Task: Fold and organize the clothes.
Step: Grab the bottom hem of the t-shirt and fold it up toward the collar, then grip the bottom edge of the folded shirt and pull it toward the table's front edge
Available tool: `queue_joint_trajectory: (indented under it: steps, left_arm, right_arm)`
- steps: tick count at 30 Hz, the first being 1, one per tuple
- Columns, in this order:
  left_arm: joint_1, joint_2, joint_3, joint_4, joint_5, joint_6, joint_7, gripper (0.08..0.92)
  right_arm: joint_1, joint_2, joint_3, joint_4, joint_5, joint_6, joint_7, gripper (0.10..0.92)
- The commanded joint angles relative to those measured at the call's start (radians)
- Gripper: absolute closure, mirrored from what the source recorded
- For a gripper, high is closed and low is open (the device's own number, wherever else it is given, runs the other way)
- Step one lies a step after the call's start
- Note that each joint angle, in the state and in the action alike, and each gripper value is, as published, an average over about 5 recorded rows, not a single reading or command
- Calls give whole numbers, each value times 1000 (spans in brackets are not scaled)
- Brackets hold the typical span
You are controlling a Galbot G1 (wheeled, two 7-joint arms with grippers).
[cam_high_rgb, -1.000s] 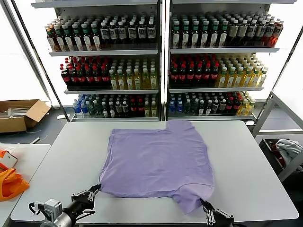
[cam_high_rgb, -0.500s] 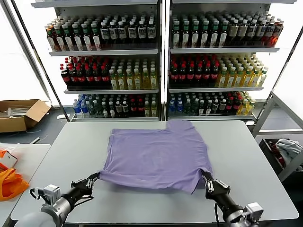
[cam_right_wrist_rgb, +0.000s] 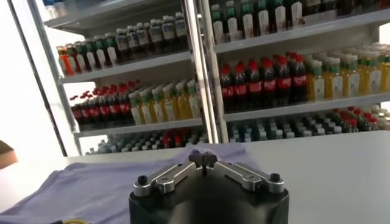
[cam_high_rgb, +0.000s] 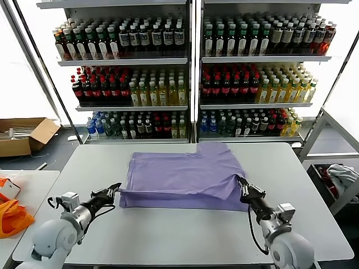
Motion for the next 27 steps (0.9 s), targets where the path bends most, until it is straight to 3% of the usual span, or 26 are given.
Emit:
queue_joint_trajectory:
  steps: [1, 6, 18, 27]
  left_arm:
    - [-149, -19, 45, 176, 10, 0, 6, 905]
    - [-127, -33, 30, 170, 11, -1, 4, 834]
    - [127, -63, -41, -109, 19, -3, -35, 488]
    - [177, -112, -25, -133, 77, -2, -55, 232]
  right_arm:
    - [204, -5, -85, -178, -2, -27, -9, 905]
    - [152, -13, -60, -111, -16, -50, 17, 784]
    - [-126, -62, 106, 111, -65, -115, 96, 437]
    - [-259, -29, 104, 135, -69, -188, 130, 215]
